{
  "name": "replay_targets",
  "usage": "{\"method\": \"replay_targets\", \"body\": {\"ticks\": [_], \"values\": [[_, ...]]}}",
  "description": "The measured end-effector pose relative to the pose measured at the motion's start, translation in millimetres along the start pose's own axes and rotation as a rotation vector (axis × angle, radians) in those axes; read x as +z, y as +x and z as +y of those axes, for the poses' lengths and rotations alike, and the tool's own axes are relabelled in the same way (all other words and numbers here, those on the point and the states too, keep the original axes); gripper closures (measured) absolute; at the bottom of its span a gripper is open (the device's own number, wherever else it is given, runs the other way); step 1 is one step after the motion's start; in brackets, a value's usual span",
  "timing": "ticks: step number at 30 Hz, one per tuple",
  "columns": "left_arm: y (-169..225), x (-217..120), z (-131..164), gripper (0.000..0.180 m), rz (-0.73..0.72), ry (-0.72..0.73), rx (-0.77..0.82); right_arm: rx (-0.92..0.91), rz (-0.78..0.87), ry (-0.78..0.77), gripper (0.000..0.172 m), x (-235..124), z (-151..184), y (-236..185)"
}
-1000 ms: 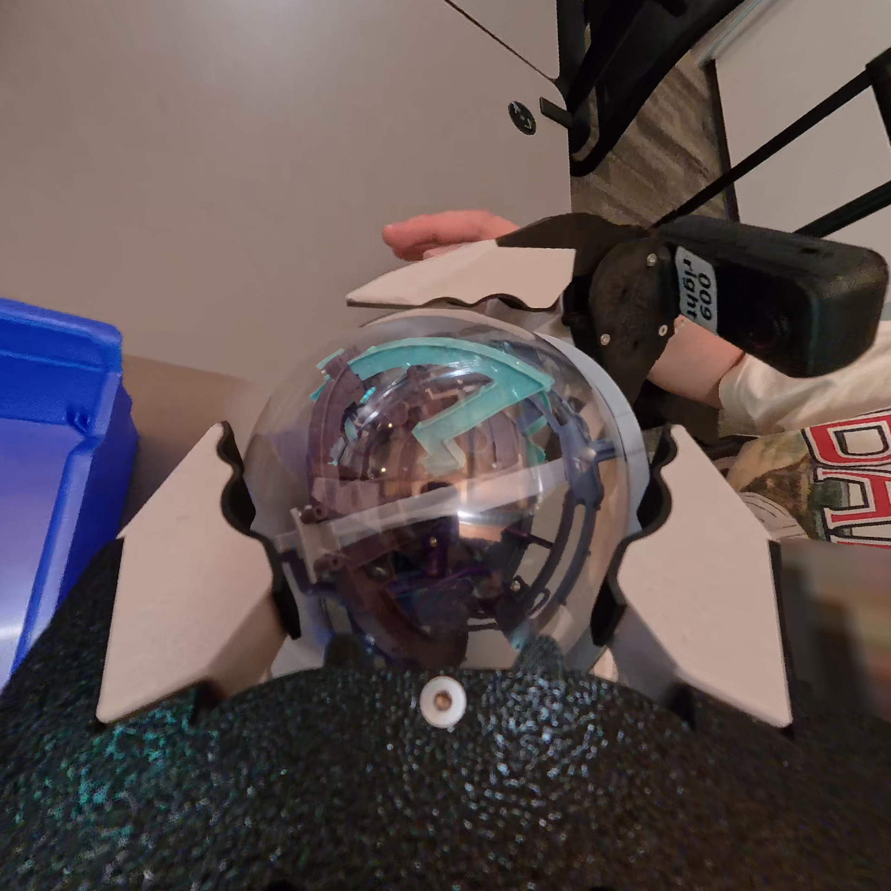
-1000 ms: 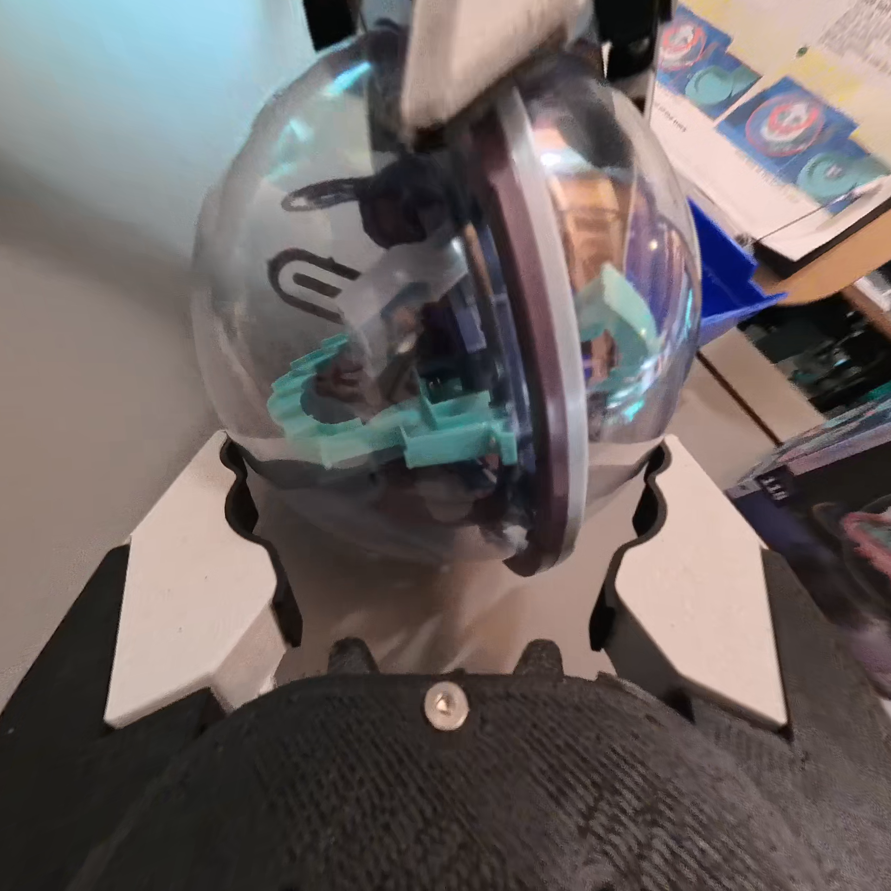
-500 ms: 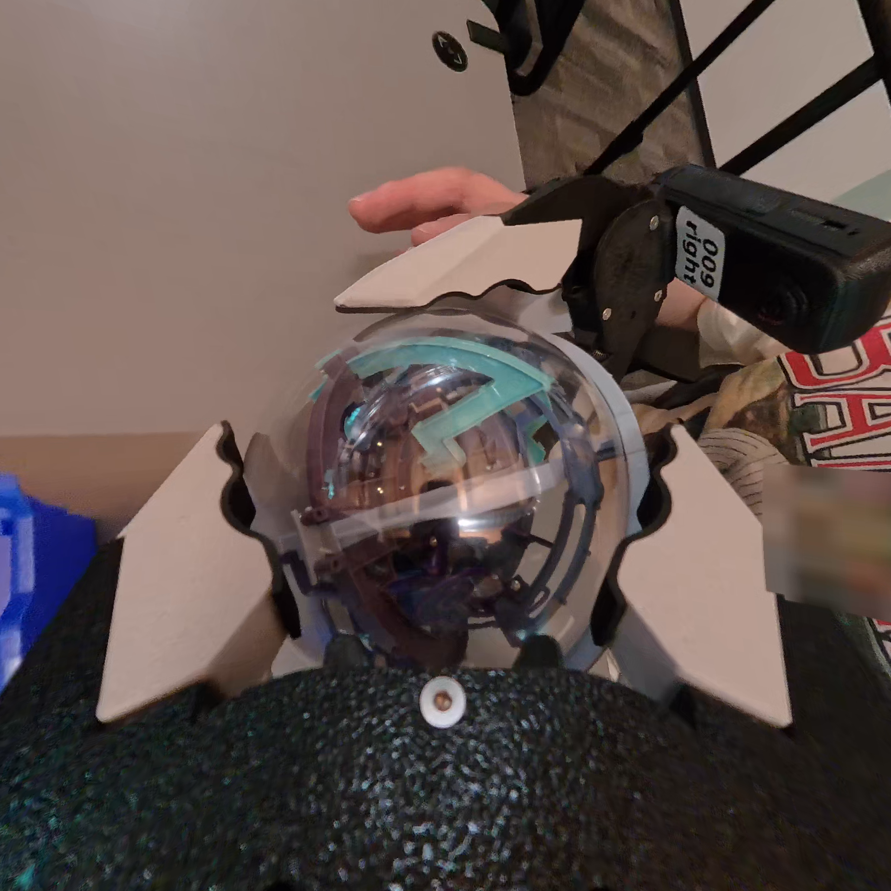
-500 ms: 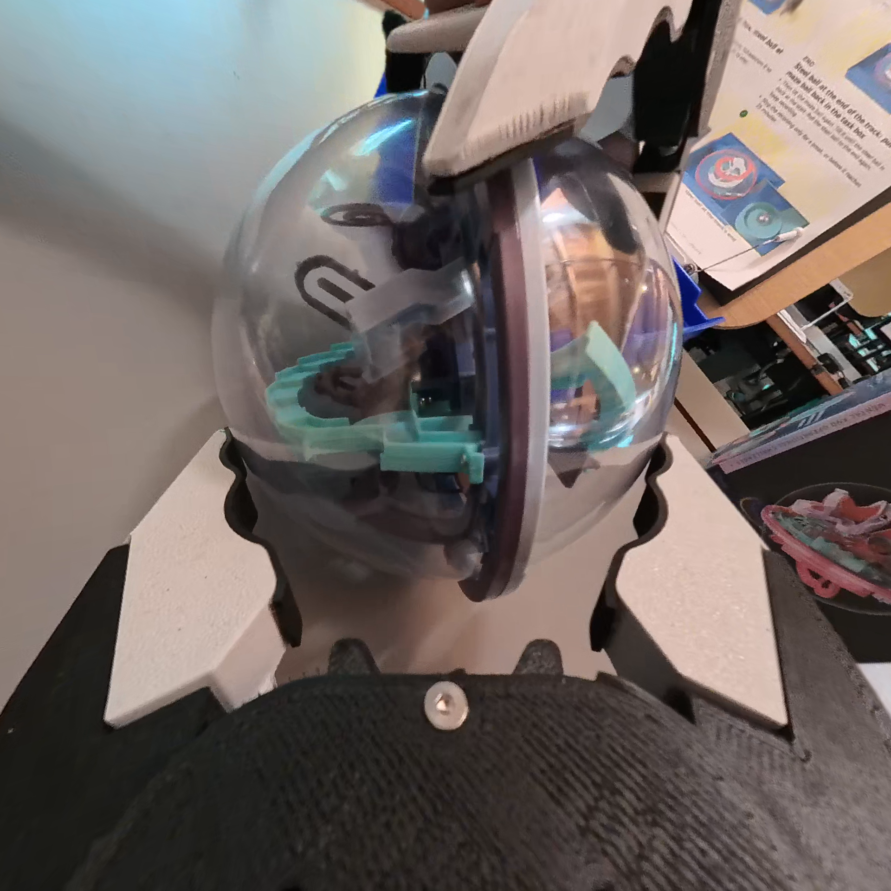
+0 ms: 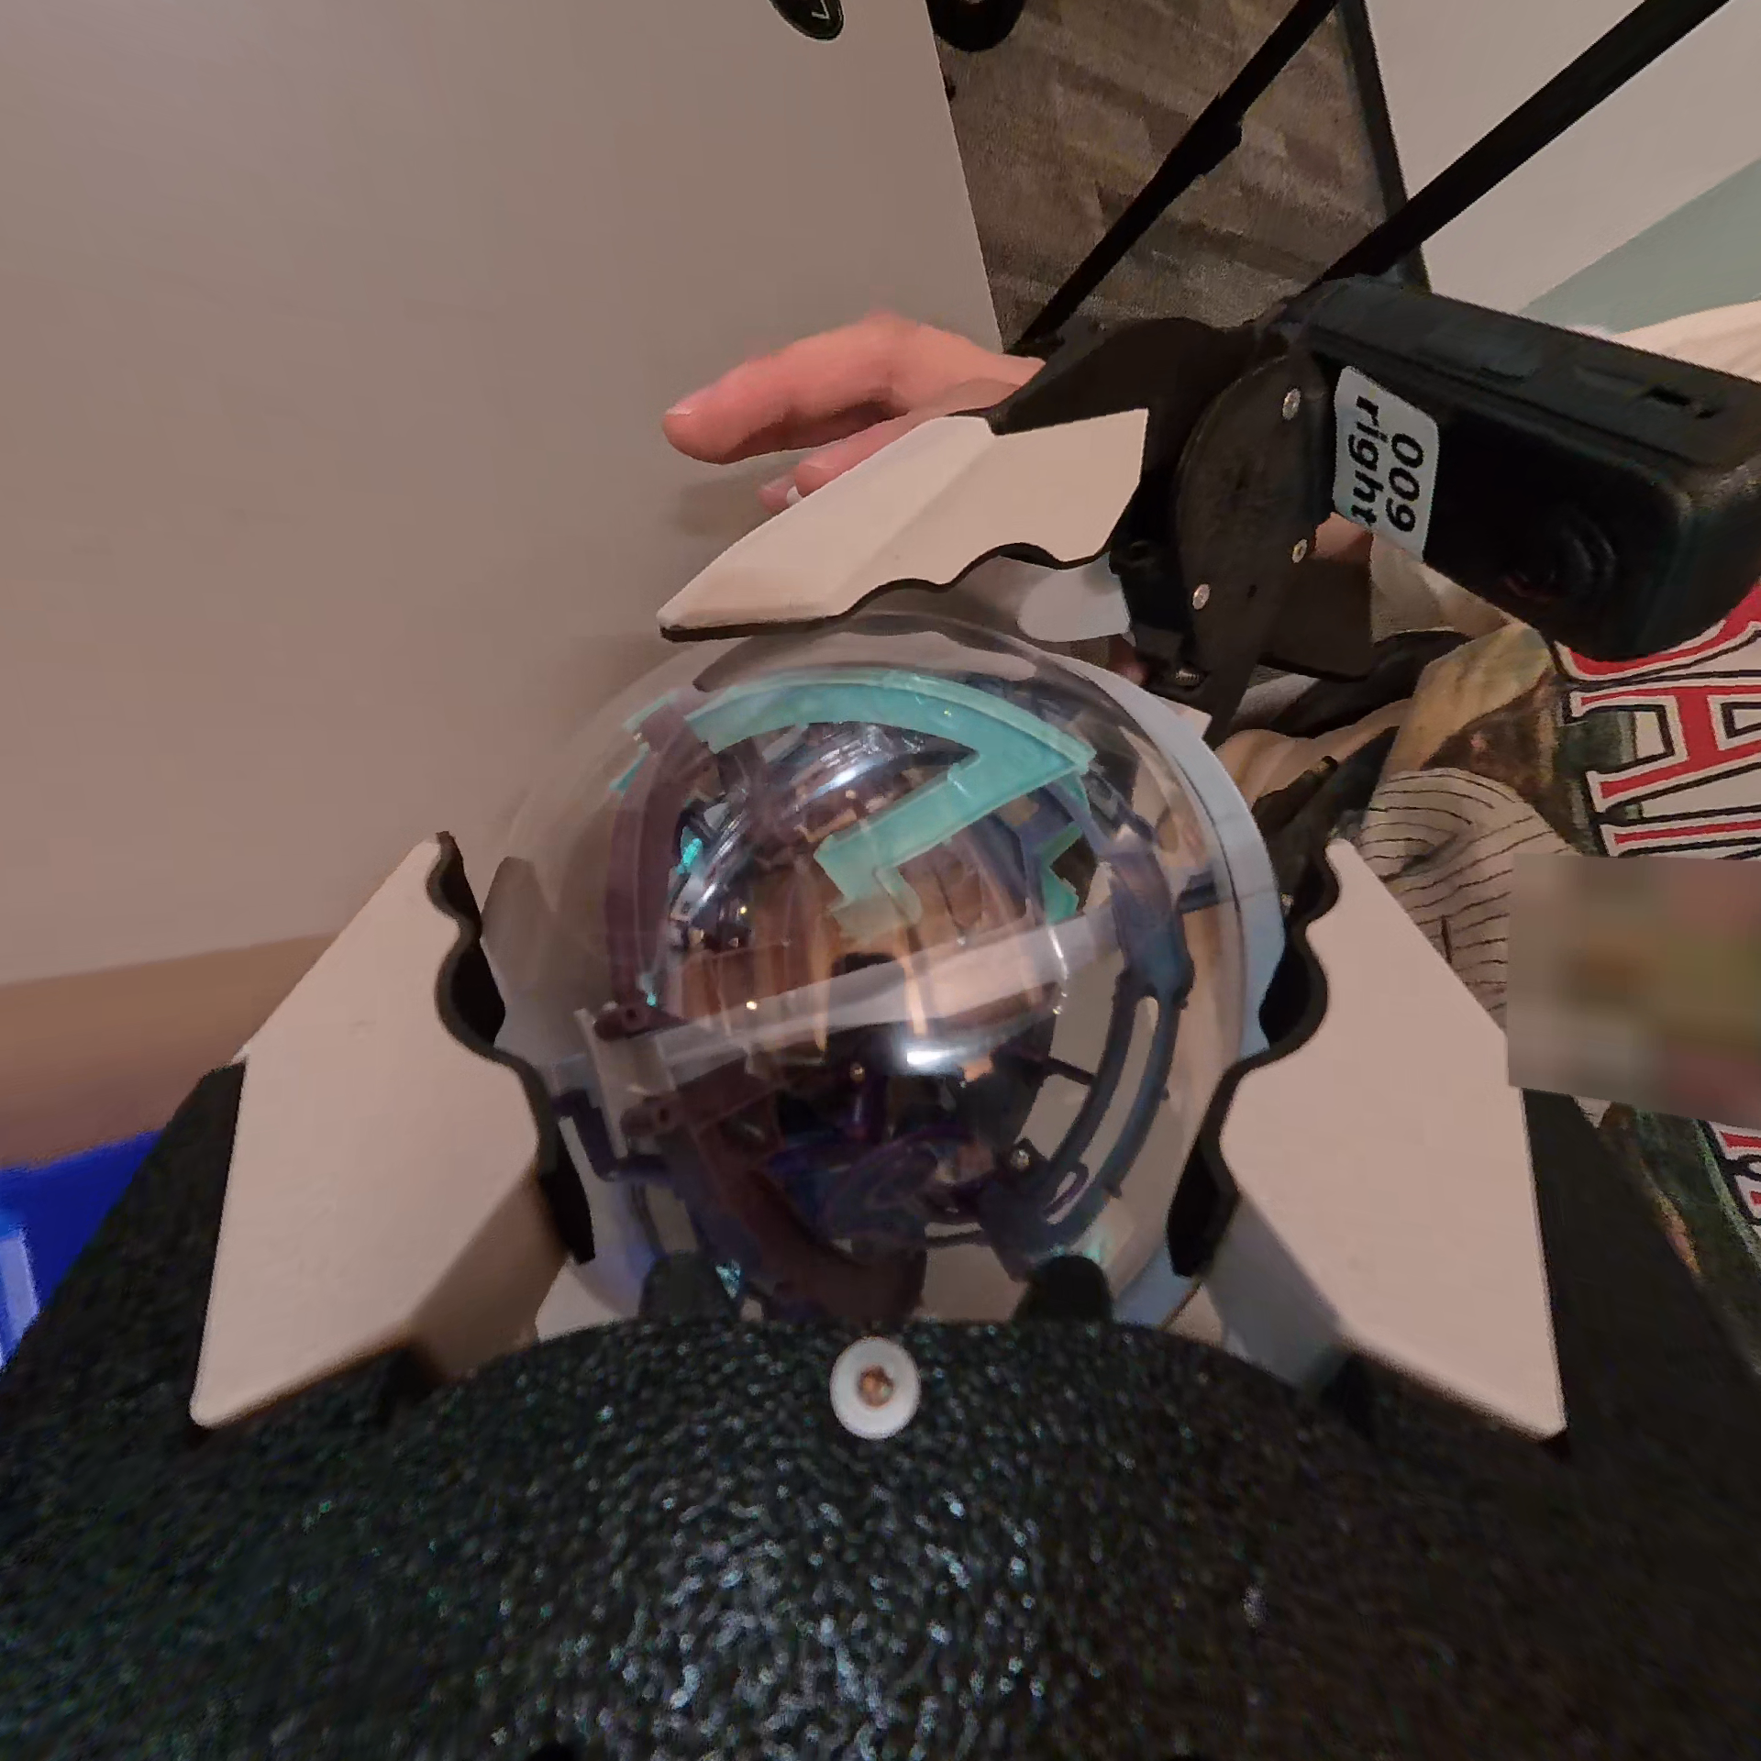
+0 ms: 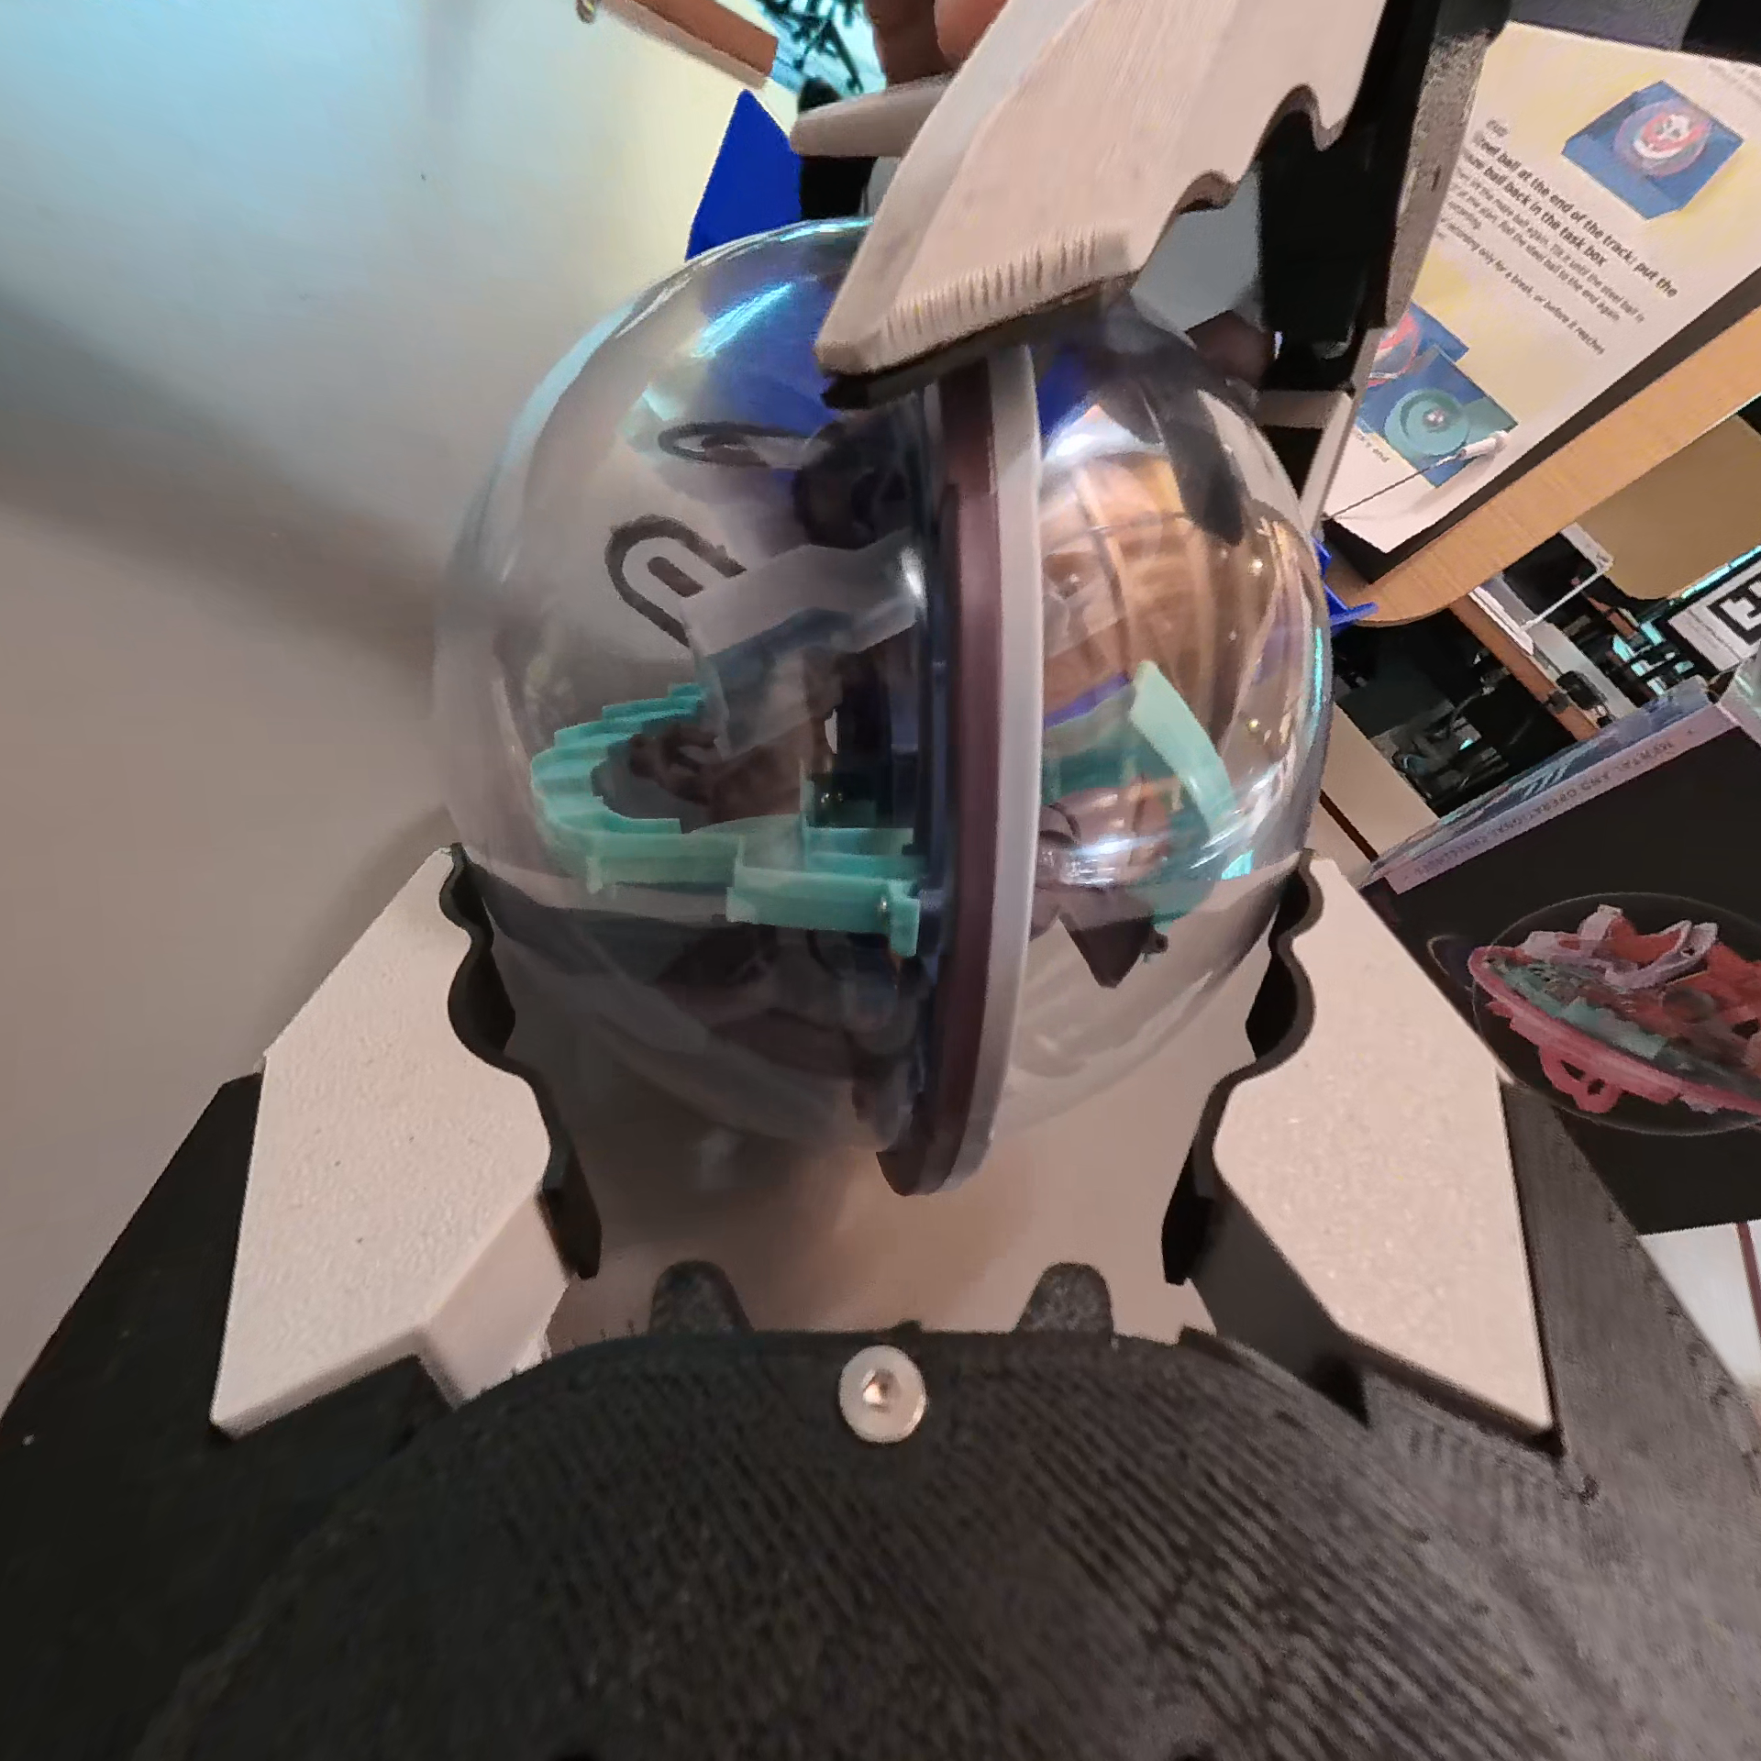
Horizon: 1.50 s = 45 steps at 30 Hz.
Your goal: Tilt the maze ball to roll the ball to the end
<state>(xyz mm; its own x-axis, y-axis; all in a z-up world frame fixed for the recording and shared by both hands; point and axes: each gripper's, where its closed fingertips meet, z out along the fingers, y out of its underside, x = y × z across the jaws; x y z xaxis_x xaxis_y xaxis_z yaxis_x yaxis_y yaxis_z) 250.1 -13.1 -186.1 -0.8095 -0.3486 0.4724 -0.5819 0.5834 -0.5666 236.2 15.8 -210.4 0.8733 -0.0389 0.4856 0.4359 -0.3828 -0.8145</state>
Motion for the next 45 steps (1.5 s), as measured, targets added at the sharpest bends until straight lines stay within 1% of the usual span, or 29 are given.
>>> {"method": "replay_targets", "body": {"ticks": [9,17,27,33,37,42,45], "values": [[1,8,-2,0.022,-0.053,-0.073,-0.020,0.015,0.027,-0.055,0.015,-5,7,0],[2,19,-6,0.022,-0.125,-0.171,-0.036,-0.025,0.069,-0.061,0.018,-19,6,1],[4,29,-9,0.022,-0.192,-0.269,-0.031,0.093,0.093,0.024,0.021,-26,17,-2],[4,34,-11,0.022,-0.240,-0.294,-0.051,0.087,0.090,-0.002,0.022,-31,24,-2],[5,37,-12,0.022,-0.267,-0.312,-0.052,0.087,0.075,-0.017,0.026,-37,28,-3],[6,40,-13,0.022,-0.290,-0.347,-0.046,0.079,0.057,0.023,0.022,-49,21,5],[8,42,-13,0.022,-0.297,-0.371,-0.020,0.091,0.023,0.055,0.021,-48,14,3]]}}
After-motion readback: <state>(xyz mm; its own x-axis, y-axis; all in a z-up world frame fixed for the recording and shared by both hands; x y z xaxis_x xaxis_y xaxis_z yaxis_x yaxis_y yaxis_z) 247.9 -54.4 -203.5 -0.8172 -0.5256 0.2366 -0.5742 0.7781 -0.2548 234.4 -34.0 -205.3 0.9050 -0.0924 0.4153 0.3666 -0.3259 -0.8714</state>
